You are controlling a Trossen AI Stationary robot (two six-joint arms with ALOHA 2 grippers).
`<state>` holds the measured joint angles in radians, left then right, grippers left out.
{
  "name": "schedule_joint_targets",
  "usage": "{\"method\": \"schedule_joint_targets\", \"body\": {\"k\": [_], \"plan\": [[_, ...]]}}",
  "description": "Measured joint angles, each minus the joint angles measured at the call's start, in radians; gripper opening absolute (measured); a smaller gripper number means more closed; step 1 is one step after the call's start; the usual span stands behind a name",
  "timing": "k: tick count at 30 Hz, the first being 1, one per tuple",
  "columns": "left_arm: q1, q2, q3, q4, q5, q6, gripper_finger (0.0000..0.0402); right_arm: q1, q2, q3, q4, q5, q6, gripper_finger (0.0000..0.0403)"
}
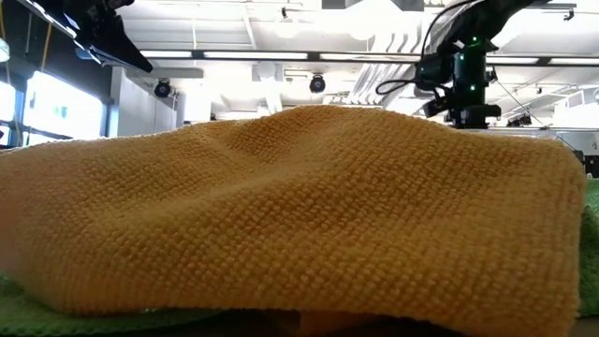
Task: Sort microfiber towel by color & place in baskets
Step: Put the orange microfiber towel into the top transparent bin
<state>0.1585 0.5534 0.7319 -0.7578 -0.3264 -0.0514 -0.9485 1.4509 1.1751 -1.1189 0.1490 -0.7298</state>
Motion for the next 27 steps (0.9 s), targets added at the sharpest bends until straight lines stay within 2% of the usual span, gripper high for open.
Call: {"method": "schedule_joint_targets", "body": {"k": [7, 13, 16, 21, 27], "plan": [[0.0, 0.0, 0.0, 0.0, 0.0, -0.001, 0.0, 0.0, -0.001, 0.115, -0.079, -0.026, 0.038, 0.0], [0.0, 0.0, 0.0, 0.0, 0.0, 0.0, 0.0, 0.0, -0.002, 0.181, -0.129, -0.184, 0.048, 0.0], [0.0, 0.0, 0.0, 0.0, 0.0, 0.0, 0.0, 0.0, -0.002, 0.172, -0.13, -0.237, 0.002, 0.0], [0.0, 0.0, 0.0, 0.0, 0.0, 0.0, 0.0, 0.0, -0.002, 0.142, -0.129, -0.236, -0.082, 0.0], [0.0, 0.0, 0.0, 0.0, 0.001, -0.006, 0.0, 0.0, 0.0, 0.052, -0.102, -0.205, -0.083, 0.0]]}}
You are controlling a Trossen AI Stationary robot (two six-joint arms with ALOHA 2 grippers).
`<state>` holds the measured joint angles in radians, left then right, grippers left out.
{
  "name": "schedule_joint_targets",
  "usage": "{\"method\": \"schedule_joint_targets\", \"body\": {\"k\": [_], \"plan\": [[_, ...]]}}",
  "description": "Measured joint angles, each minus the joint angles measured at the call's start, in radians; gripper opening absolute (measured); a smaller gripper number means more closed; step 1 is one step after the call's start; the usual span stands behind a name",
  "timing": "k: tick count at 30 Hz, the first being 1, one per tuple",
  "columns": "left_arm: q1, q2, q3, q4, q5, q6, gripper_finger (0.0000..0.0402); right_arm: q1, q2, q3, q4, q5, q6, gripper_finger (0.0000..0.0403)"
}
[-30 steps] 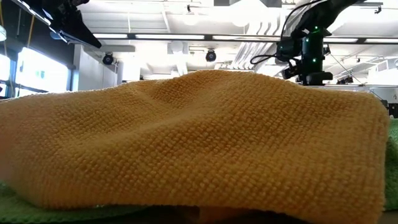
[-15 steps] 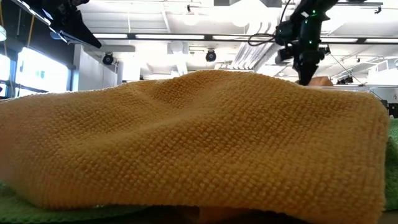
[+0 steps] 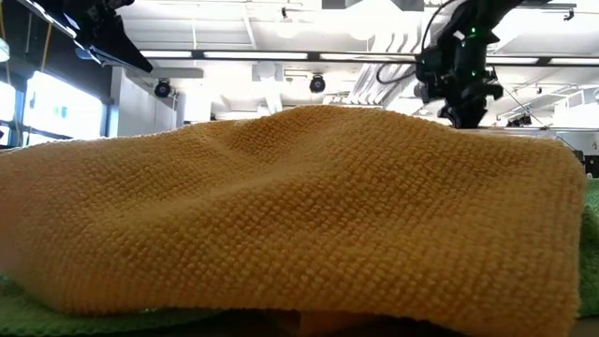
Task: Sort microfiber towel by color & place in baskets
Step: Put the orange microfiber towel into the top transparent bin
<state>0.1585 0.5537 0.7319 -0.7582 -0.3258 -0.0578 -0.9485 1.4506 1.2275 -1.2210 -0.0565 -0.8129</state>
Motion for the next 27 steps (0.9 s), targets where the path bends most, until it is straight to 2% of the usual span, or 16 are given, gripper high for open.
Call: {"method": "schedule_joint_targets", "body": {"k": [6, 12, 19, 27], "plan": [[0.0, 0.0, 0.0, 0.0, 0.0, -0.019, 0.0, 0.0, 0.0, -0.108, 0.07, 0.056, 0.026, 0.0003], [0.0, 0.0, 0.0, 0.0, 0.0, -0.019, 0.0, 0.0, 0.0, -0.211, 0.165, 0.056, 0.053, 0.0035], [0.0, 0.0, 0.0, 0.0, 0.0, -0.019, 0.0, -0.009, 0.003, -0.263, 0.227, 0.05, 0.157, 0.0101], [0.0, 0.0, 0.0, 0.0, 0.0, -0.019, 0.0, -0.014, 0.002, -0.179, 0.197, 0.056, 0.188, 0.0184]]}}
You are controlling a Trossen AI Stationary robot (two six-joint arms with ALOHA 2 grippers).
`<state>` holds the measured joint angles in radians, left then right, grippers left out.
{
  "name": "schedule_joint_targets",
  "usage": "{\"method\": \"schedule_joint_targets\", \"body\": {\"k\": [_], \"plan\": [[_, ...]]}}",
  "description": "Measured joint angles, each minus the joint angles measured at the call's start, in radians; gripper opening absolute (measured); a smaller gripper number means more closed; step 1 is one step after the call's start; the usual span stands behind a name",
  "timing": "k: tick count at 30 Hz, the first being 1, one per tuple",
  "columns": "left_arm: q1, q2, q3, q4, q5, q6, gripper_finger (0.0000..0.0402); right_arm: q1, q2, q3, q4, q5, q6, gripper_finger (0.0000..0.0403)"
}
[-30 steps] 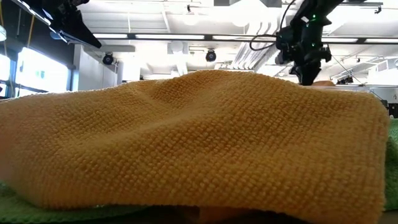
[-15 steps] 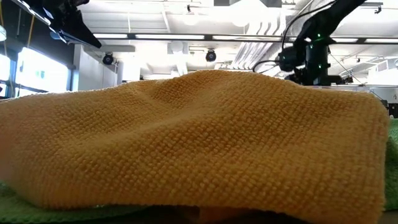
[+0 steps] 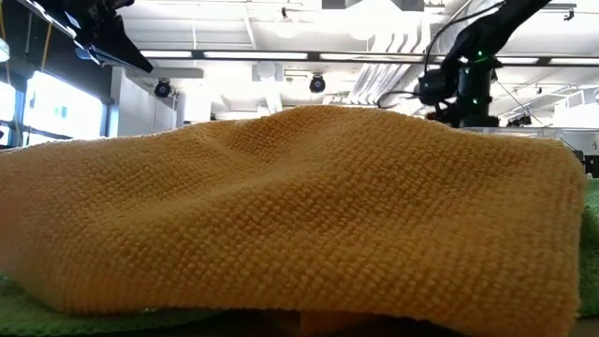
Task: Sort microfiber towel by color & place in baskets
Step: Put the orange microfiber towel into the top transparent bin
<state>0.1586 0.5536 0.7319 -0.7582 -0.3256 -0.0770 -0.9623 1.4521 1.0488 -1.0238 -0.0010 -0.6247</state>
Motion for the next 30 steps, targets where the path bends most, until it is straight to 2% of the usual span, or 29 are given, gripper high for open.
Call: {"method": "schedule_joint_targets", "body": {"k": [5, 13, 22, 26, 30], "plan": [[0.0, 0.0, 0.0, 0.0, 0.0, -0.001, 0.0, 0.0, 0.0, 0.109, -0.077, 0.007, 0.018, 0.0205], [0.0, 0.0, 0.0, 0.0, 0.0, -0.001, 0.0, -0.002, -0.001, 0.264, -0.22, 0.035, 0.035, 0.0209], [0.0, 0.022, 0.0, 0.0, 0.0, -0.001, 0.0, -0.002, -0.002, 0.331, -0.261, -0.024, 0.312, 0.0204], [0.0, 0.036, 0.0, 0.0, 0.0, -0.001, 0.0, 0.001, -0.026, 0.322, -0.289, -0.038, 0.339, 0.0158], [0.0, 0.05, 0.0, 0.001, 0.0, -0.001, 0.0, 0.001, -0.1, 0.311, -0.301, -0.055, 0.391, 0.0065]]}}
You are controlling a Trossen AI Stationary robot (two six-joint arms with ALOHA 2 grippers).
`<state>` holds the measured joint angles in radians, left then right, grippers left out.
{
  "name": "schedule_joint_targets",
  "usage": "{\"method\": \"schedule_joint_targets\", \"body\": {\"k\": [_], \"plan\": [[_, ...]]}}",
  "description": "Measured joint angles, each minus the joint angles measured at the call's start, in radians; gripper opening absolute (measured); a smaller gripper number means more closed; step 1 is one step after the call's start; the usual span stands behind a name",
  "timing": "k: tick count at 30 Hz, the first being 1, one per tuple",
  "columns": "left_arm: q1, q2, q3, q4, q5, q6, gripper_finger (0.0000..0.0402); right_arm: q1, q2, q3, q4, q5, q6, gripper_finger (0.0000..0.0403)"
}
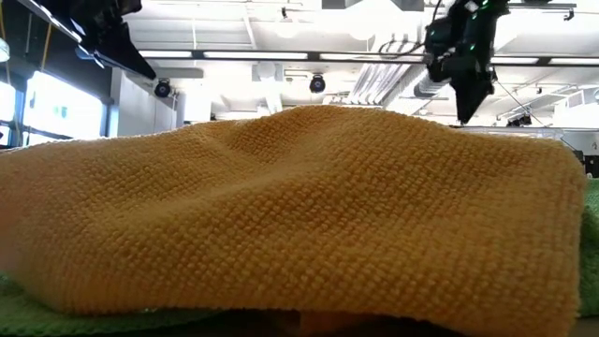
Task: Sort microfiber towel by color & place in baskets
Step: Put the orange microfiber towel into the top transparent bin
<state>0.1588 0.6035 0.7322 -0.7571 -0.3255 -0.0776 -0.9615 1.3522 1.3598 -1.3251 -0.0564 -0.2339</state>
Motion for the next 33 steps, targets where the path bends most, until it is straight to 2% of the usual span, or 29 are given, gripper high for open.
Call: {"method": "schedule_joint_targets", "body": {"k": [2, 3, 6, 10, 13, 17, 23, 33], "plan": [[0.0, 0.007, 0.0, 0.001, 0.0, 0.0, 0.0, 0.0, -0.05, 0.0, -0.004, -0.043, 0.034, 0.002], [0.0, 0.011, 0.0, 0.001, 0.0, 0.0, 0.0, 0.005, -0.077, 0.0, -0.003, -0.069, 0.048, 0.0011], [0.0, 0.021, 0.0, 0.002, 0.006, -0.013, 0.0, 0.07, -0.159, 0.0, 0.027, -0.086, 0.142, 0.0023], [0.002, 0.042, 0.0, 0.007, 0.006, -0.087, 0.001, 0.258, -0.233, 0.0, 0.087, -0.029, 0.318, 0.0012], [0.002, 0.059, 0.0, 0.008, 0.036, -0.102, 0.0035, 0.436, -0.244, 0.0, 0.148, 0.061, 0.457, 0.0004], [0.002, 0.083, 0.0, 0.006, 0.063, -0.103, 0.0089, 0.653, -0.205, 0.0, 0.199, 0.2, 0.613, 0.0004], [0.002, 0.111, 0.0, 0.006, 0.004, -0.103, 0.0157, 0.878, -0.108, -0.001, 0.201, 0.288, 0.782, 0.0002], [0.003, 0.123, 0.0, 0.006, 0.045, -0.131, 0.0164, 1.102, 0.055, -0.001, 0.209, 0.293, 0.921, 0.0]]}}
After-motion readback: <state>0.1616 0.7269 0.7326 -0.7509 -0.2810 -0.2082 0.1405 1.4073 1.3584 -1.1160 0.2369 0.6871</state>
